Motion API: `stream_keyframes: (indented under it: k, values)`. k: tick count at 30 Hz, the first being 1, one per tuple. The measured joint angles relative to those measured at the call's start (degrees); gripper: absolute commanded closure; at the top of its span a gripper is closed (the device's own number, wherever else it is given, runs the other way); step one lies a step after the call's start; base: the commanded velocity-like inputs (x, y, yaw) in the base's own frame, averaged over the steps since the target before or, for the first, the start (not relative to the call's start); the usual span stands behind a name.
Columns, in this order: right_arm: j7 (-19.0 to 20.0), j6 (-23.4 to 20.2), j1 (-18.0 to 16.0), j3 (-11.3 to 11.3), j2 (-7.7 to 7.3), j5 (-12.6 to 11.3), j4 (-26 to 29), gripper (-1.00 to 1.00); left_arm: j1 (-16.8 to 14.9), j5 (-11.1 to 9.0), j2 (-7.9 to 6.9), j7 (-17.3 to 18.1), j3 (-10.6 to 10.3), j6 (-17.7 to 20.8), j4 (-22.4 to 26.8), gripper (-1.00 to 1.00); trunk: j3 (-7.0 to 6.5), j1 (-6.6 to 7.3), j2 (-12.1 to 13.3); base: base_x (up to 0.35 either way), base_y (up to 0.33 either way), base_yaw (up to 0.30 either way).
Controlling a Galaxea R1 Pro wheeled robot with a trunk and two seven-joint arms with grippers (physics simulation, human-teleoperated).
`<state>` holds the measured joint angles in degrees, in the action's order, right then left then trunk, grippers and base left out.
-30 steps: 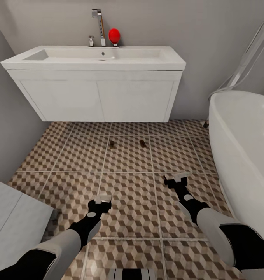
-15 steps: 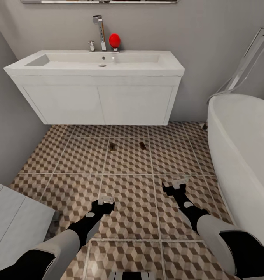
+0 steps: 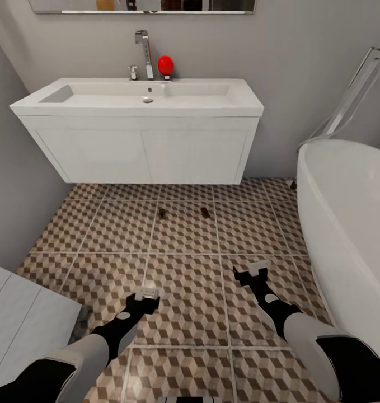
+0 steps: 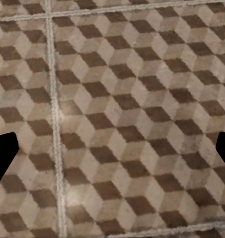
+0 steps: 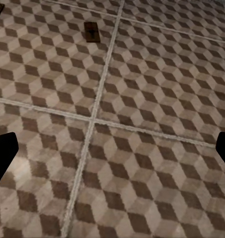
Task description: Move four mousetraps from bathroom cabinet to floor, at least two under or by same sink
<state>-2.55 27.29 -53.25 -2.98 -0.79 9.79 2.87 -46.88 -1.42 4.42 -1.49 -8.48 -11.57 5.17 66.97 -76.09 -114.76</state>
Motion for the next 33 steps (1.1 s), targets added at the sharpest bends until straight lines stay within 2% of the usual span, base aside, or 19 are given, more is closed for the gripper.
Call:
stream_keyframes:
  k: [33]
  values:
    - [0.0,0.0,0.1,-0.1,0.27,0.0,0.0,-1.0,0.0,-0.1,0.09,-0.1,0.0,-0.7,-1.6,-1.0,-5.92,7.25,13.2,0.0,0.0,0.0]
